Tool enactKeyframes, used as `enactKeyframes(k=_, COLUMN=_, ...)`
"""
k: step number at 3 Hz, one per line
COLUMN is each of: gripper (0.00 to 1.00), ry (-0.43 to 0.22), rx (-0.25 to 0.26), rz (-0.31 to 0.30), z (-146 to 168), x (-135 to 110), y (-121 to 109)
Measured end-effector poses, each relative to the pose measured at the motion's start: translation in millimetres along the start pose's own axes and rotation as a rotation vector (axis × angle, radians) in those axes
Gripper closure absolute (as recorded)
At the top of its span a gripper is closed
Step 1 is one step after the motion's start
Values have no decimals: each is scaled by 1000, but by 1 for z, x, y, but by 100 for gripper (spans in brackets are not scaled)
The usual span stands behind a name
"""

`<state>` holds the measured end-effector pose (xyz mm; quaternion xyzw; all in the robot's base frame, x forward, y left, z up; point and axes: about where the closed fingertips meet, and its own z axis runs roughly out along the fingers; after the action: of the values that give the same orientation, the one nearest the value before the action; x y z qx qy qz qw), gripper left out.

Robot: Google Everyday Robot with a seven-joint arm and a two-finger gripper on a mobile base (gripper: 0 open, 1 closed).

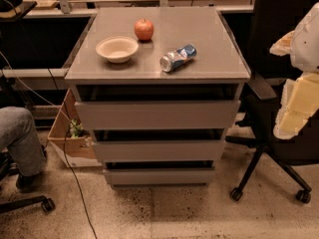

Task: Open bottom drawer

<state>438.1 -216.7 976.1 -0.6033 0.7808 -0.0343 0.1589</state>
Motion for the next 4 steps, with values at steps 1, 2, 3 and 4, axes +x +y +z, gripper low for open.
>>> enactKeyframes(k=1, gripper=0, ry=0, rx=0, rz=0, z=0, x=0, y=0)
enactKeyframes(k=2, gripper=0, ry=-61, rx=-71, rz=6, z=47, x=-5, y=1)
enactKeyframes(k=3, gripper=0, ry=-154, rx=-188, rz=-3, z=120, x=-22, y=7)
enactKeyframes(k=4, gripper=0, ry=-258, rx=-272, rz=-43, z=188, x=-44, y=21)
